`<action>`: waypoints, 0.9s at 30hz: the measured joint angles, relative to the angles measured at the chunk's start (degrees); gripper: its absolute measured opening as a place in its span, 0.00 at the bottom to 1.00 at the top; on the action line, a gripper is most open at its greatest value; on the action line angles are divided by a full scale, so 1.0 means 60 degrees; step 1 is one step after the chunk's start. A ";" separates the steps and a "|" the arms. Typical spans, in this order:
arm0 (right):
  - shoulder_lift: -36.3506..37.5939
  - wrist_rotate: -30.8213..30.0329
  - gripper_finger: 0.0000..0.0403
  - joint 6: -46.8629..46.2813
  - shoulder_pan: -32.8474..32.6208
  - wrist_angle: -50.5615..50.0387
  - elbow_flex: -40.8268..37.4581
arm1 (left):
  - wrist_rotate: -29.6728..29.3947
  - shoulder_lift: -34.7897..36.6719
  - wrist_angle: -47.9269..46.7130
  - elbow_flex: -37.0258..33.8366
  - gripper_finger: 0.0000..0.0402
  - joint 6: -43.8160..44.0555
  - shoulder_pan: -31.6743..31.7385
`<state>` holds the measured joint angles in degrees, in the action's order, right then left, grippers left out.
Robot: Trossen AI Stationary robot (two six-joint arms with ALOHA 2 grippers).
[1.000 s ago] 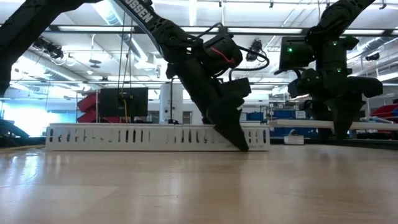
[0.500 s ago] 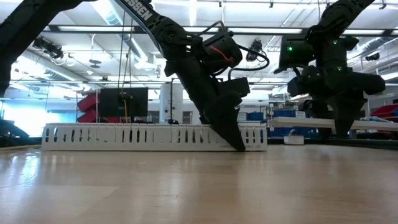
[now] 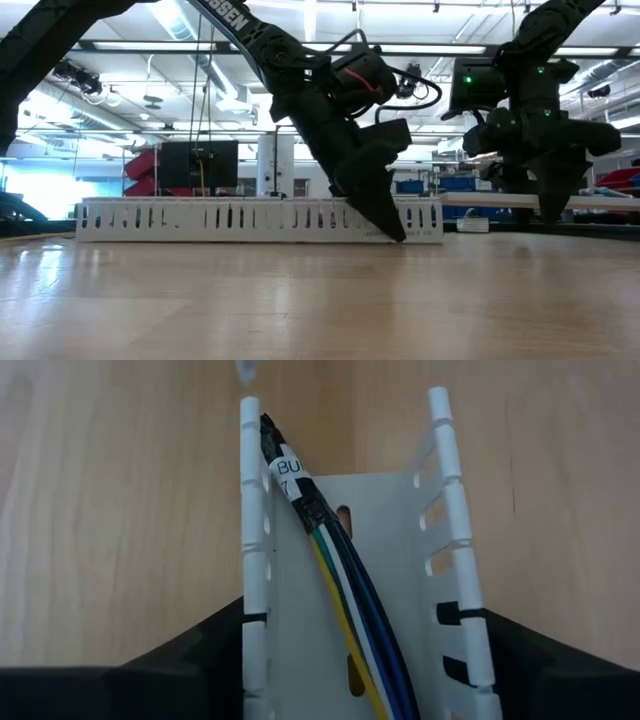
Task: Ziptie cables
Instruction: Close the white cable duct
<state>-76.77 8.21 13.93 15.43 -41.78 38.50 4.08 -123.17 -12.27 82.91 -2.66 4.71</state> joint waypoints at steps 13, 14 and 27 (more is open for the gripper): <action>0.0003 -0.0087 0.58 -0.0010 0.0003 -0.0007 -0.0004 | 0.0370 0.0022 0.0198 0.0029 0.75 0.0051 0.0007; -0.0001 -0.0087 0.58 -0.0014 0.0003 -0.0007 -0.0004 | 0.0370 0.0022 0.0293 0.0032 0.75 0.0054 0.0007; 0.0003 -0.0113 0.58 0.0001 0.0003 -0.0011 -0.0004 | 0.0143 0.0029 0.1327 0.0047 0.76 0.0216 0.0007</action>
<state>-76.75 7.53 13.93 15.44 -41.85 38.48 4.94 -123.00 -4.30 83.20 -1.36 4.75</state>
